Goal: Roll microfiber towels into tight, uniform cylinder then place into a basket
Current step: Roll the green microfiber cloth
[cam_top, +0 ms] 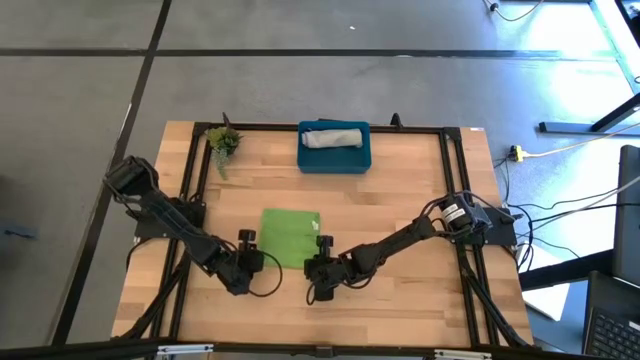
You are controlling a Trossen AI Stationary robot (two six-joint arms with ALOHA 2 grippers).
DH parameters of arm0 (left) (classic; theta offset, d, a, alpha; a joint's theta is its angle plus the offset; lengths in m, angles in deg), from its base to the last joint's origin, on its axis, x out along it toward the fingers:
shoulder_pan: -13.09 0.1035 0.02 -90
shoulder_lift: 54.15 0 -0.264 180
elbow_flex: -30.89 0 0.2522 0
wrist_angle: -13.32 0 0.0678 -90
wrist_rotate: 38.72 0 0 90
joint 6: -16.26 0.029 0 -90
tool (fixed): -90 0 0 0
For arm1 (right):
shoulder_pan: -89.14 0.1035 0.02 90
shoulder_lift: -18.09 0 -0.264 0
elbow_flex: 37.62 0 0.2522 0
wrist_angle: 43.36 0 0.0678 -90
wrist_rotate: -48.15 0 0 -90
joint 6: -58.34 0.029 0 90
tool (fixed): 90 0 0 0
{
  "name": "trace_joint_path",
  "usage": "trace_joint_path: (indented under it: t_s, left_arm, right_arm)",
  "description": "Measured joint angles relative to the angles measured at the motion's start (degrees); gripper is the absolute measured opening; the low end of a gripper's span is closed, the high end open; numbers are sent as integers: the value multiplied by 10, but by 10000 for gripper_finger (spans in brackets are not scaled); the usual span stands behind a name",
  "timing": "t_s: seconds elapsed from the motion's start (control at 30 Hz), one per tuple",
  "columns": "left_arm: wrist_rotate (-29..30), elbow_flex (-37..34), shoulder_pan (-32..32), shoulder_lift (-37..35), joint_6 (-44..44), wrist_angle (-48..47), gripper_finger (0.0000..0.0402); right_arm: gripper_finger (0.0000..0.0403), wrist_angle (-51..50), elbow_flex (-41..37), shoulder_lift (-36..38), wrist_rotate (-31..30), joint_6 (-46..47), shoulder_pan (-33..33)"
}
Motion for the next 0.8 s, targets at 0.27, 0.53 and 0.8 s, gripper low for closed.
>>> trace_joint_path:
  t_s: [0.27,0.53,0.8]
  left_arm:
    - [-21,0,0,2,-3,3,55]
    - [-43,20,2,-14,-2,-17,6]
    - [-156,78,39,-22,11,-81,1]
  right_arm:
    - [9,2,0,0,0,2,0]
    - [9,2,0,0,5,2,0]
    - [9,3,0,-1,8,2,0]
